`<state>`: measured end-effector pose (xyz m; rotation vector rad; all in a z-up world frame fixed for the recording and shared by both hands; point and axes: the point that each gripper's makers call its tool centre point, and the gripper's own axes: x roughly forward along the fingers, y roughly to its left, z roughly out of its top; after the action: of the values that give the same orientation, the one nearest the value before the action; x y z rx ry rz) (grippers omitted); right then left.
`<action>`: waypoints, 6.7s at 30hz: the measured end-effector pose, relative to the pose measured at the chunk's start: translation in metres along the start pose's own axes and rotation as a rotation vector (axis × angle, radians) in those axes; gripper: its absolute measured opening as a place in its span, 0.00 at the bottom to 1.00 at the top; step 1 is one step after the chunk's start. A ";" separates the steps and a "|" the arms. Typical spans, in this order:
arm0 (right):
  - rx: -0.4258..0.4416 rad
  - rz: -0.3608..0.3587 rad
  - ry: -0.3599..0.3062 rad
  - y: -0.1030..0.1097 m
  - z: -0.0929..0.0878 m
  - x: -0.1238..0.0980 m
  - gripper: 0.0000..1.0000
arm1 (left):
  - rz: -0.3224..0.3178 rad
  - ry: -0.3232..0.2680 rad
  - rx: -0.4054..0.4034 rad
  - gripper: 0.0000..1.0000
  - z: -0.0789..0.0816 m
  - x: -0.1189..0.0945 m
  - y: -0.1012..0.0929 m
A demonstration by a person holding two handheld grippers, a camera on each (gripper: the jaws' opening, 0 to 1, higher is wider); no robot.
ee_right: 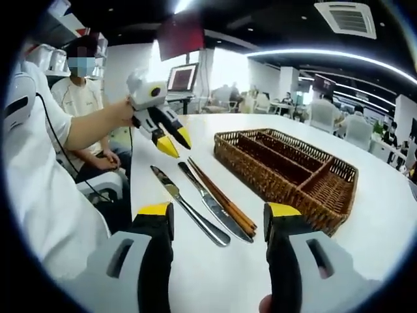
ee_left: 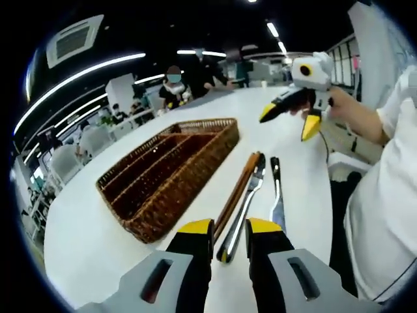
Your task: Arrange the knives, forks, and spoons in their matching storage slots by inserting each utensil handle-first until every utensil is classified and aligned in the correct compartment
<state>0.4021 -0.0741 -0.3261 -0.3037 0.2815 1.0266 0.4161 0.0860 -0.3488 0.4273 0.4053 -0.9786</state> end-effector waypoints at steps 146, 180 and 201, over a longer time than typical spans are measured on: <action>0.332 0.582 0.609 0.012 -0.044 0.075 0.12 | 0.119 0.299 0.778 0.05 -0.010 0.045 -0.013; 0.181 0.616 0.586 0.017 -0.047 0.075 0.12 | -0.092 0.401 0.650 0.02 -0.012 0.051 -0.007; -0.275 0.519 0.589 0.008 -0.050 0.073 0.04 | -0.230 0.421 0.421 0.02 -0.014 0.051 -0.010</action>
<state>0.4268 -0.0315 -0.4001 -0.8153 0.7810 1.4779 0.4310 0.0526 -0.3879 0.9946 0.6395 -1.2036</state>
